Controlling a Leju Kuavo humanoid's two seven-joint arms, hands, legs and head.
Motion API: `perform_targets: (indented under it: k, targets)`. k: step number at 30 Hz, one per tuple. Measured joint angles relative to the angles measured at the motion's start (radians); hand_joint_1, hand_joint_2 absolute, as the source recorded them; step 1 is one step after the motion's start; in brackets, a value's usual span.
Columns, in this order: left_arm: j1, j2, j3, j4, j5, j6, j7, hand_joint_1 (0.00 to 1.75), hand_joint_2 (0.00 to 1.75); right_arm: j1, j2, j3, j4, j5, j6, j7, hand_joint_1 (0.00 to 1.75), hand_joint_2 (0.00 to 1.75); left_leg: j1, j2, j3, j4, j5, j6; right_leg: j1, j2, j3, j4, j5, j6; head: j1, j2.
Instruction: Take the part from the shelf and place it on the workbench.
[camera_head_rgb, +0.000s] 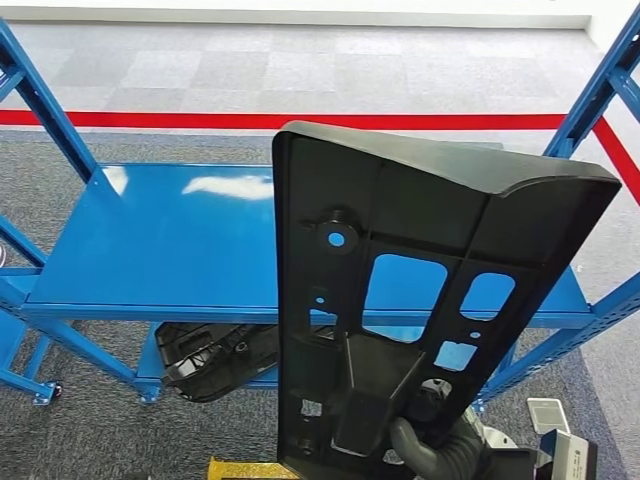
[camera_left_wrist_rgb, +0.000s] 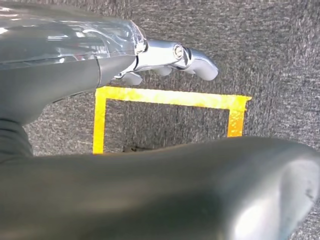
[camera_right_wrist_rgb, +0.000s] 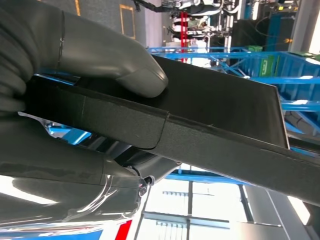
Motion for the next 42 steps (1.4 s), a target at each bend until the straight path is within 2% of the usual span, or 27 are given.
perform_targets:
  k: [2, 3, 6, 7, 8, 9, 11, 12, 13, 16, 17, 19, 21, 22, 23, 24, 26, 28, 31, 32, 34, 36, 37, 38, 39, 41, 42]
  targets:
    - [-0.001, 0.001, 0.0, 0.0, 0.0, 0.0, 0.0, 0.0, 1.75, 0.004, -0.003, -0.003, 0.0, 0.0, 0.0, -0.002, 1.75, 1.75, 0.005, 0.003, 0.01, -0.02, 0.011, 0.013, 0.001, 0.0, 0.0, 0.009, -0.012, 0.004, 0.0, 0.0]
    - [-0.002, 0.001, 0.0, 0.0, 0.0, 0.0, 0.0, 0.0, 1.75, 0.005, -0.005, -0.004, 0.0, 0.0, 0.0, -0.004, 1.75, 1.75, 0.008, 0.005, 0.015, -0.031, 0.017, 0.02, 0.003, 0.0, -0.012, 0.037, -0.032, 0.005, 0.0, 0.0]
    - [-0.002, 0.001, 0.0, 0.0, -0.002, 0.0, -0.001, 0.0, 1.75, 0.013, -0.01, -0.008, 0.001, 0.0, 0.0, -0.011, 1.75, 1.75, 0.012, 0.008, 0.02, -0.04, 0.021, 0.026, 0.002, 0.0, -0.097, 0.211, -0.114, 0.007, 0.0, 0.0]
    - [-0.002, 0.001, 0.0, 0.0, -0.002, 0.0, -0.002, 0.0, 1.75, 0.016, -0.011, -0.009, 0.002, 0.0, 0.0, -0.012, 1.75, 1.75, 0.013, 0.008, 0.02, -0.04, 0.021, 0.025, 0.001, 0.0, -0.117, 0.248, -0.119, 0.01, 0.0, 0.0]
    - [-0.002, 0.001, 0.0, 0.0, -0.002, 0.0, -0.004, 0.0, 1.75, 0.017, -0.011, -0.01, 0.004, 0.0, 0.0, -0.013, 1.75, 1.75, 0.014, 0.008, 0.021, -0.039, 0.02, 0.023, -0.001, -0.001, -0.121, 0.249, -0.103, 0.014, 0.0, 0.0]
    - [-0.002, 0.001, 0.0, 0.0, -0.002, 0.0, -0.004, 0.0, 1.75, 0.017, -0.011, -0.01, 0.006, 0.0, 0.002, -0.014, 1.75, 1.75, 0.017, 0.007, 0.023, -0.037, 0.018, 0.02, -0.003, -0.001, -0.107, 0.21, -0.07, 0.018, 0.0, 0.0]
    - [-0.002, 0.003, 0.0, 0.0, 0.0, 0.0, -0.005, 0.0, 1.75, 0.011, -0.011, -0.01, 0.01, -0.001, 0.007, -0.017, 1.75, 1.75, 0.02, 0.006, 0.023, -0.028, 0.01, 0.007, -0.006, -0.001, -0.054, 0.084, 0.001, 0.026, 0.0, 0.0]
    - [-0.002, 0.004, 0.0, 0.0, 0.0, 0.0, -0.005, 0.0, 1.75, 0.007, -0.011, -0.01, 0.012, -0.002, 0.011, -0.018, 1.75, 1.75, 0.019, 0.005, 0.021, -0.021, 0.007, -0.001, -0.007, -0.001, -0.037, 0.04, 0.02, 0.024, 0.0, 0.0]
    - [-0.002, 0.005, 0.0, 0.0, 0.001, 0.0, -0.004, 0.0, 1.75, 0.004, -0.011, -0.01, 0.014, -0.004, 0.015, -0.019, 1.75, 1.75, 0.017, 0.005, 0.018, -0.015, 0.005, -0.009, -0.006, 0.001, -0.03, 0.018, 0.026, 0.02, -0.001, 0.0]
    - [-0.003, 0.007, 0.0, 0.0, 0.001, 0.0, -0.003, 0.0, 1.75, -0.003, -0.01, -0.011, 0.017, -0.009, 0.03, -0.019, 1.75, 1.75, 0.019, 0.004, 0.015, -0.012, 0.005, -0.022, -0.003, 0.001, -0.034, 0.017, 0.025, 0.0, -0.002, 0.0]
    - [-0.003, 0.008, 0.0, 0.0, 0.001, 0.0, -0.003, 0.0, 1.75, -0.006, -0.009, -0.011, 0.017, -0.01, 0.035, -0.019, 1.75, 1.75, 0.021, 0.004, 0.013, -0.003, -0.007, -0.027, -0.004, -0.001, -0.035, 0.017, 0.027, -0.006, -0.002, 0.0]
    - [-0.003, 0.01, 0.0, 0.0, -0.001, 0.0, -0.003, 0.0, 1.75, -0.011, -0.005, -0.012, 0.018, -0.013, 0.044, -0.019, 1.75, 1.75, 0.022, 0.004, -0.014, 0.069, -0.064, -0.035, -0.006, -0.006, -0.04, 0.015, 0.032, -0.016, -0.002, 0.0]
    - [-0.002, 0.01, 0.0, 0.0, -0.002, 0.0, -0.003, 0.0, 1.75, -0.013, -0.001, -0.013, 0.019, -0.016, 0.049, -0.019, 1.75, 1.75, 0.023, 0.004, -0.062, 0.196, -0.133, -0.04, -0.004, -0.011, -0.048, 0.015, 0.036, -0.023, -0.002, 0.0]
    - [-0.002, 0.011, 0.0, 0.0, -0.002, 0.0, -0.003, 0.0, 1.75, -0.013, 0.001, -0.014, 0.021, -0.017, 0.05, -0.019, 1.75, 1.75, 0.023, 0.004, -0.076, 0.241, -0.15, -0.04, -0.003, -0.013, -0.051, 0.016, 0.038, -0.026, -0.002, 0.0]
    - [-0.001, 0.011, 0.0, 0.0, -0.003, 0.0, -0.004, 0.0, 1.75, -0.012, 0.002, -0.015, 0.022, -0.017, 0.052, -0.019, 1.75, 1.75, 0.022, 0.004, -0.074, 0.251, -0.148, -0.038, -0.002, -0.014, -0.053, 0.016, 0.04, -0.027, -0.002, 0.0]
    - [-0.001, 0.012, 0.0, 0.0, -0.004, 0.0, -0.004, 0.0, 1.75, -0.012, 0.004, -0.016, 0.023, -0.018, 0.054, -0.02, 1.75, 1.75, 0.022, 0.004, -0.052, 0.221, -0.127, -0.035, -0.001, -0.015, -0.054, 0.016, 0.041, -0.028, -0.002, 0.0]
    - [-0.001, 0.015, 0.0, 0.0, -0.008, -0.001, -0.006, 0.0, 1.75, -0.013, 0.007, -0.017, 0.024, -0.019, 0.057, -0.021, 1.75, 1.75, 0.019, 0.003, 0.026, 0.084, -0.065, -0.023, 0.0, -0.015, -0.054, 0.016, 0.044, -0.025, -0.002, 0.0]
    - [-0.002, 0.017, 0.0, 0.0, -0.01, -0.002, -0.007, 0.0, 1.75, -0.014, 0.011, -0.017, 0.024, -0.019, 0.058, -0.022, 1.75, 1.75, 0.014, 0.002, 0.073, -0.012, -0.032, -0.014, 0.001, -0.014, -0.057, 0.017, 0.049, -0.017, -0.002, 0.0]
    - [-0.002, 0.019, 0.0, 0.0, -0.012, -0.002, -0.008, 0.0, 1.75, -0.015, 0.014, -0.018, 0.025, -0.02, 0.058, -0.022, 1.75, 1.75, 0.012, 0.002, 0.071, -0.031, -0.027, -0.005, 0.001, -0.014, -0.066, 0.017, 0.059, 0.004, -0.002, 0.0]
    - [-0.002, 0.019, 0.0, 0.0, -0.012, -0.002, -0.009, 0.0, 1.75, -0.015, 0.015, -0.02, 0.025, -0.02, 0.059, -0.022, 1.75, 1.75, 0.014, 0.004, 0.068, -0.035, -0.022, 0.0, 0.0, -0.013, -0.068, 0.022, 0.051, 0.008, -0.002, 0.0]
    - [-0.002, 0.02, 0.0, 0.0, -0.012, -0.002, -0.01, 0.0, 1.75, -0.015, 0.015, -0.023, 0.025, -0.02, 0.059, -0.022, 1.75, 1.75, 0.017, 0.008, 0.059, -0.042, -0.01, 0.01, 0.0, -0.011, -0.087, 0.077, -0.005, 0.012, -0.001, 0.0]
    - [-0.001, 0.02, 0.0, 0.0, -0.012, -0.002, -0.011, 0.0, 1.75, -0.015, 0.015, -0.026, 0.026, -0.02, 0.059, -0.022, 1.75, 1.75, 0.014, 0.012, 0.045, -0.041, 0.0, 0.016, 0.001, -0.008, -0.125, 0.199, -0.084, 0.013, -0.001, 0.0]
    - [-0.001, 0.02, 0.0, 0.0, -0.013, -0.002, -0.011, 0.0, 1.75, -0.014, 0.015, -0.027, 0.027, -0.02, 0.059, -0.022, 1.75, 1.75, 0.012, 0.014, 0.039, -0.04, 0.005, 0.018, 0.002, -0.008, -0.137, 0.251, -0.107, 0.015, -0.001, 0.0]
    - [-0.001, 0.02, 0.0, 0.0, -0.013, -0.002, -0.011, 0.0, 1.75, -0.014, 0.015, -0.027, 0.027, -0.02, 0.059, -0.022, 1.75, 1.75, 0.01, 0.015, 0.032, -0.039, 0.009, 0.018, 0.002, -0.008, -0.136, 0.274, -0.111, 0.015, -0.001, 0.0]
    - [-0.001, 0.02, 0.0, 0.0, -0.013, -0.002, -0.011, 0.0, 1.75, -0.014, 0.015, -0.027, 0.028, -0.02, 0.059, -0.022, 1.75, 1.75, 0.009, 0.016, 0.027, -0.038, 0.013, 0.018, 0.003, -0.008, -0.114, 0.256, -0.095, 0.016, -0.001, 0.0]
    - [-0.001, 0.02, 0.0, 0.0, -0.013, -0.002, -0.011, 0.0, 1.75, -0.014, 0.015, -0.028, 0.028, -0.02, 0.059, -0.022, 1.75, 1.75, 0.009, 0.017, 0.021, -0.033, 0.017, 0.016, 0.004, -0.008, -0.029, 0.128, -0.038, 0.013, -0.001, 0.0]
    - [-0.002, 0.02, -0.001, 0.0, -0.013, -0.002, -0.011, 0.0, 1.75, -0.015, 0.015, -0.028, 0.029, -0.02, 0.06, -0.022, 1.75, 1.75, 0.008, 0.017, 0.019, -0.03, 0.018, 0.015, 0.005, -0.008, 0.012, 0.061, -0.02, 0.009, -0.001, 0.0]
